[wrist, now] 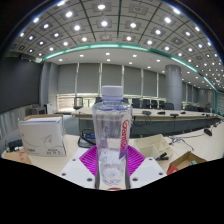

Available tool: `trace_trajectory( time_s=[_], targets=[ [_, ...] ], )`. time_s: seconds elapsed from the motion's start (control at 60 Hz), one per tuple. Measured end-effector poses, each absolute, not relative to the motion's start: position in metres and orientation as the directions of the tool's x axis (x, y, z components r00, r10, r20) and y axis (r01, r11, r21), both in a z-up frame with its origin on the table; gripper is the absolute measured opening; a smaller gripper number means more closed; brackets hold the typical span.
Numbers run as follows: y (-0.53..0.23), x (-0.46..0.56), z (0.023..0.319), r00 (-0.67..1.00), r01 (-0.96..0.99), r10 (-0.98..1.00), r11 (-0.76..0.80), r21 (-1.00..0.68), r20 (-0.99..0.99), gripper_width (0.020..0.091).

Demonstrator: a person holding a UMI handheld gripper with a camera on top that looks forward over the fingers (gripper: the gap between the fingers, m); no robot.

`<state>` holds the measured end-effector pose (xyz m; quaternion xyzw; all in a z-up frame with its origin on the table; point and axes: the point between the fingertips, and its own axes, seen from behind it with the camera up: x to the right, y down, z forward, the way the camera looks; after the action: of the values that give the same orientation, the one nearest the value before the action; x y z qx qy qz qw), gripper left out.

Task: Pour water

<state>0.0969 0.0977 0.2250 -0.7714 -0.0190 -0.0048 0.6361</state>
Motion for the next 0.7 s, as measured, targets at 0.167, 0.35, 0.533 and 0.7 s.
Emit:
trace_trajectory(
  time_s=[0.167,0.35,0.533,0.7],
  targets=[
    [0.094,0.104,0.139,0.997,0.078,0.045,-0.282,-0.956,0.068,0.0341],
    [0.091,0.109,0.089,0.997,0.071,0.038,-0.324,-0.943,0.062,0.0346],
    [0.095,0.117,0.087,1.0,0.003,0.015,-0.321,-0.947,-0.002,0.0435],
    [0.085,0.114,0.081,1.0,-0.001,0.027,-0.399,-0.917,-0.013,0.0795]
  ],
)
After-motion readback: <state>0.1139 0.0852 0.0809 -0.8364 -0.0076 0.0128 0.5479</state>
